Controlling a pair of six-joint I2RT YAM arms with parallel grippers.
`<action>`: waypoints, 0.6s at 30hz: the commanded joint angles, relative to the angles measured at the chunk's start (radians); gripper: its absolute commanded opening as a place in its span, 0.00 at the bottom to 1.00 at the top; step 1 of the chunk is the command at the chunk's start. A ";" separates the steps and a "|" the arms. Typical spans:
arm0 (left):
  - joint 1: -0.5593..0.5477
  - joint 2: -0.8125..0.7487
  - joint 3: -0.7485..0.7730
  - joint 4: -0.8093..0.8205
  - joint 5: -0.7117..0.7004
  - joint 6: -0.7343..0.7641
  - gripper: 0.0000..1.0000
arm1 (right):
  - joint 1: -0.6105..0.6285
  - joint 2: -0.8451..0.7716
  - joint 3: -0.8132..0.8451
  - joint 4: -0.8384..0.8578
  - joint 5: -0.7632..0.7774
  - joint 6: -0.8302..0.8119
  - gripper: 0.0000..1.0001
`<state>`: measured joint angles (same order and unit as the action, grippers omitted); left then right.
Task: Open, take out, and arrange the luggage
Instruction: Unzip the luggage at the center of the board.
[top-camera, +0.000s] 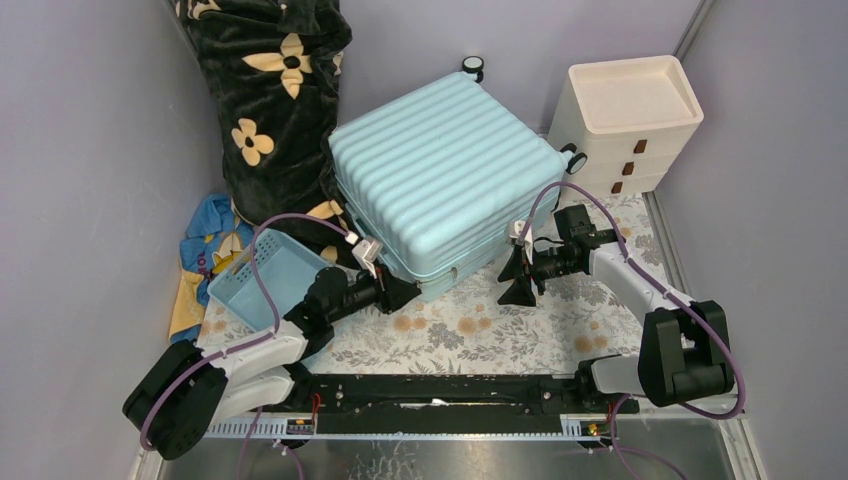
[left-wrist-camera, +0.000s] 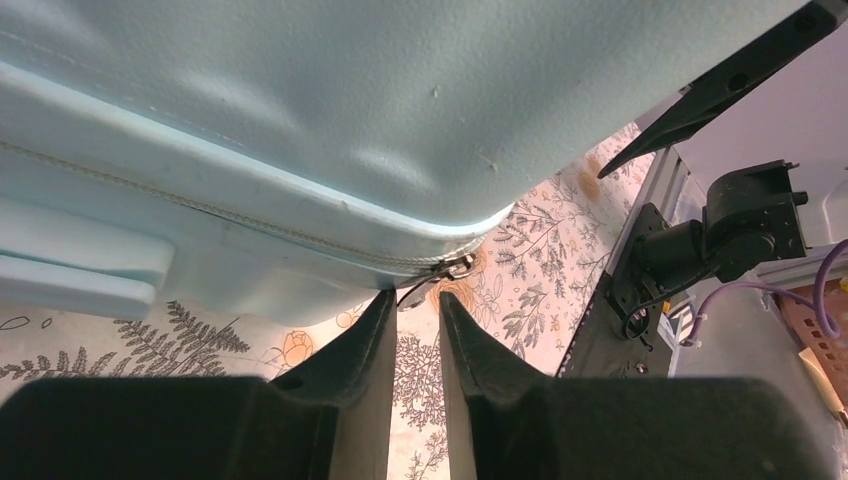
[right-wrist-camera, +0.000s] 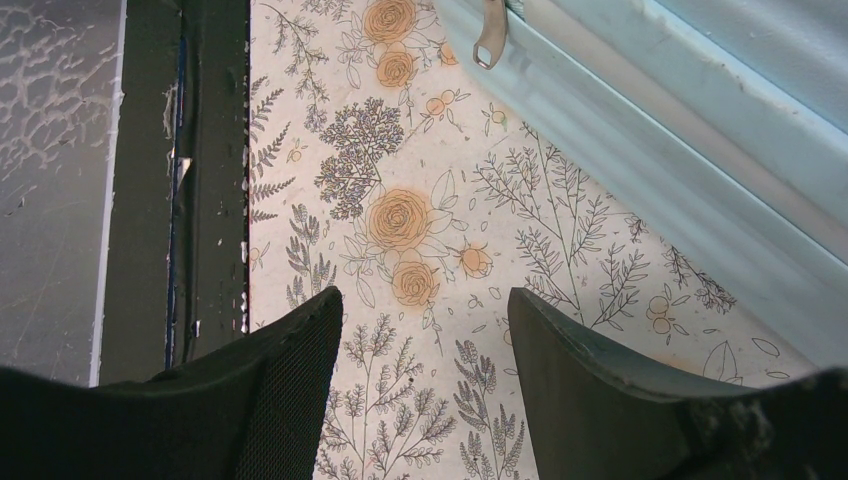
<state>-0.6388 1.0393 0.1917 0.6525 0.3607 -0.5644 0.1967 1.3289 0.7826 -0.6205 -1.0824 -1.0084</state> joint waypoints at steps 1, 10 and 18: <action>0.008 -0.016 -0.015 0.113 0.030 -0.004 0.28 | 0.010 0.007 0.043 -0.023 -0.020 -0.025 0.69; 0.007 -0.021 -0.022 0.112 0.023 -0.013 0.29 | 0.009 0.007 0.045 -0.025 -0.020 -0.027 0.69; 0.007 0.001 -0.009 0.113 0.025 -0.012 0.09 | 0.011 0.010 0.044 -0.026 -0.019 -0.028 0.69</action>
<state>-0.6384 1.0317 0.1783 0.6914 0.3782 -0.5797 0.1967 1.3342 0.7879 -0.6281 -1.0824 -1.0145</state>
